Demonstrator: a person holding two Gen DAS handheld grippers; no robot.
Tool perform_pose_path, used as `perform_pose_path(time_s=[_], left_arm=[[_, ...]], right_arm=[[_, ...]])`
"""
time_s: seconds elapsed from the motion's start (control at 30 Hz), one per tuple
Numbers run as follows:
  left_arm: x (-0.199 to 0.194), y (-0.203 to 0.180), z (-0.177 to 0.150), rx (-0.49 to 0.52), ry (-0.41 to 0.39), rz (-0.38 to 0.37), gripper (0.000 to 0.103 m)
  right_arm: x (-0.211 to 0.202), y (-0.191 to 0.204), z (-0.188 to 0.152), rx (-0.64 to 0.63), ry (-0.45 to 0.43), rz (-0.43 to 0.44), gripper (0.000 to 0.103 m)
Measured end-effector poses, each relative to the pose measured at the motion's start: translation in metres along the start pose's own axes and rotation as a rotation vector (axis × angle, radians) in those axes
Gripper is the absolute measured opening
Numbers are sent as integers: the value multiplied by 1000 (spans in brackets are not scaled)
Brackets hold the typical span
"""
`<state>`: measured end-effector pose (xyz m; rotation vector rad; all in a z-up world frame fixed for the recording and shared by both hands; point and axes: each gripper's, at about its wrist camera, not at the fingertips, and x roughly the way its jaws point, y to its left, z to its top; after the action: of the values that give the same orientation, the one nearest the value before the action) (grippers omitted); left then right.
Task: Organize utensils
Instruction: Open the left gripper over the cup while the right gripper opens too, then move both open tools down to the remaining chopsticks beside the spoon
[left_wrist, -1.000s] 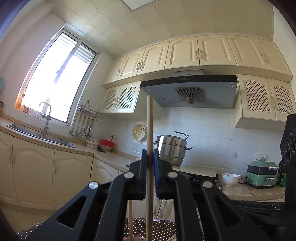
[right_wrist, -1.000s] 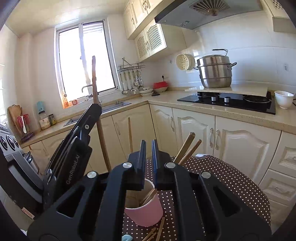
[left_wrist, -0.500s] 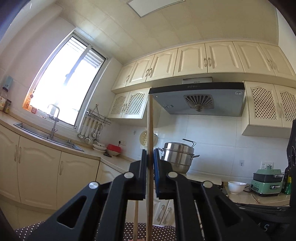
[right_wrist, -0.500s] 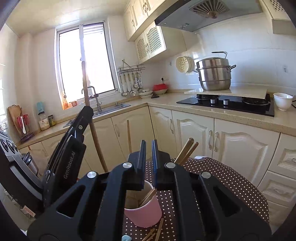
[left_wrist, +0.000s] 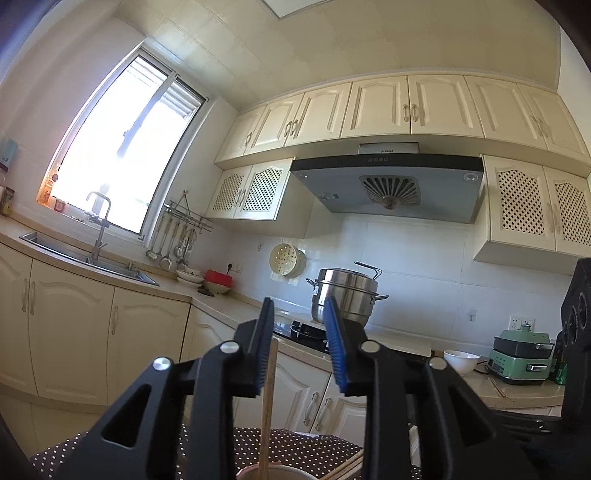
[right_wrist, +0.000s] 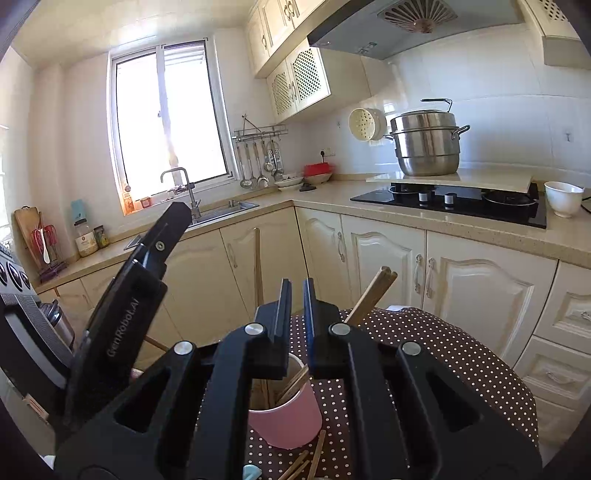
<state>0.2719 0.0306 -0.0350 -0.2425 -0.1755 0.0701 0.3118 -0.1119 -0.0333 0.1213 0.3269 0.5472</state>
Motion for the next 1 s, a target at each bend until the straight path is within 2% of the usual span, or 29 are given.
perform_pose_path(time_s=[0.3,0.4,0.47,0.6,0.7,0.73,1.0], left_arm=[[-21,-8,10,36,76,-37,43],[-37,-10,14,41,90,-49,46],[-48,-12,19,51,101,-53,47],[-73,-12,26,57,121,-57,54],[-90,-11,30,49,161,-57,55],[-95,-10,30,46,169,-54,55],[-133,-11,29,72,255,-49,59]], right_arm=[[-24,7,-1,2,0,-28,8],[-39,11,-3,0,-3,-40,16],[-51,15,-5,-1,-12,-50,26],[-76,25,-10,-7,-27,-65,29],[-94,32,-16,-11,-32,-84,36],[-99,34,-19,-8,-35,-89,42],[-130,45,-41,-11,-9,-126,44]])
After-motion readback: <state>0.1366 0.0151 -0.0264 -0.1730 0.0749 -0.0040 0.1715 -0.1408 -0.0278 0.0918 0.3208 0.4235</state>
